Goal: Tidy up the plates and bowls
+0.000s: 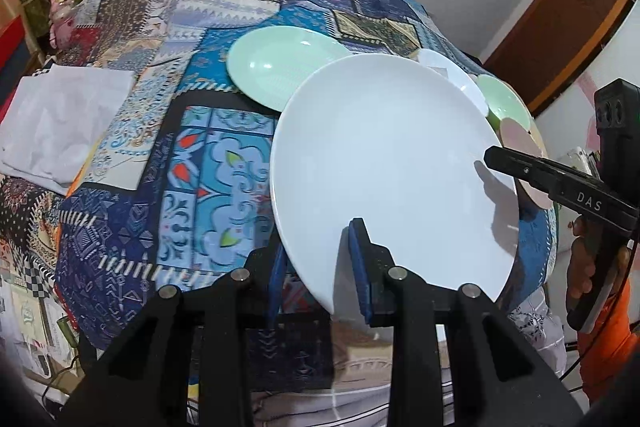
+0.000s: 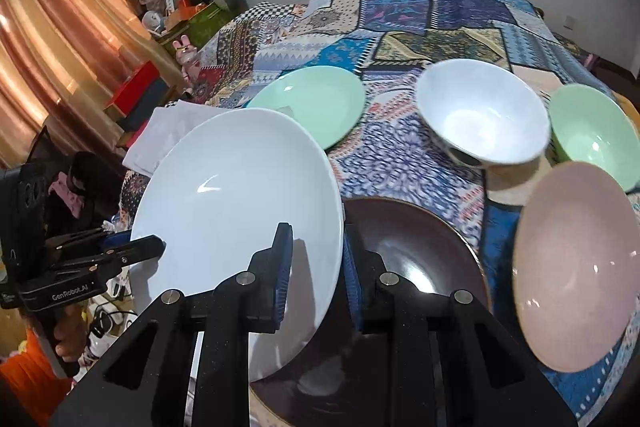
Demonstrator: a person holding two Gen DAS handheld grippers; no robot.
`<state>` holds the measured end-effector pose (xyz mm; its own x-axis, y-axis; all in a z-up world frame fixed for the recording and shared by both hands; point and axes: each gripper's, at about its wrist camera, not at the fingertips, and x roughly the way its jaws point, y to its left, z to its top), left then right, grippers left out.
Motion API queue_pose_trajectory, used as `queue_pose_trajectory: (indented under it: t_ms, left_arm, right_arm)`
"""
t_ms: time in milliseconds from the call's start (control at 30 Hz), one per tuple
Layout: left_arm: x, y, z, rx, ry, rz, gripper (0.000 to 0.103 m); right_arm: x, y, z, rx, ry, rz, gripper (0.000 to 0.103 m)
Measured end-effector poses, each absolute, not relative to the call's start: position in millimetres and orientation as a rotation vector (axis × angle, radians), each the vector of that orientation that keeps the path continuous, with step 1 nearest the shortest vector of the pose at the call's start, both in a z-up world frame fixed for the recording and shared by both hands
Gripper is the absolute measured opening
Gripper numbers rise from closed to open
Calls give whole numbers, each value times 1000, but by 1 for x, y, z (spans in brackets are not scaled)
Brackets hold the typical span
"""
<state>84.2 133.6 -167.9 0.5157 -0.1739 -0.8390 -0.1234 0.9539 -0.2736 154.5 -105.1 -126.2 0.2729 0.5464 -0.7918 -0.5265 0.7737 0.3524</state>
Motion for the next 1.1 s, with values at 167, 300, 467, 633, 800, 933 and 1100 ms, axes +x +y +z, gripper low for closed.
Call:
queue_pose_trajectory:
  t_ms: [167, 300, 467, 633, 800, 933, 1100]
  left_arm:
    - [91, 113, -169, -288, 1047, -49, 30]
    - [96, 99, -170, -273, 1061, -66, 30]
    - [103, 82, -173, -245, 1072, -86, 30]
    - [110, 70, -180, -232, 1094, -105, 30]
    - [116, 62, -188, -231, 1117, -117, 30]
    - [120, 56, -193, -222, 1131, -126, 30]
    - [124, 51, -200, -206, 1151, -136, 30]
  right_arm:
    - [153, -124, -130, 49, 1083, 700, 23]
    - [151, -140, -134, 72, 1093, 678, 23]
    - [148, -157, -141, 89, 1109, 649, 23]
    - [146, -168, -146, 113, 1125, 627, 23]
    - [145, -176, -151, 109, 1137, 607, 23]
    - [146, -182, -158, 122, 1152, 600, 23]
    - [145, -188, -165, 130, 1175, 590, 23]
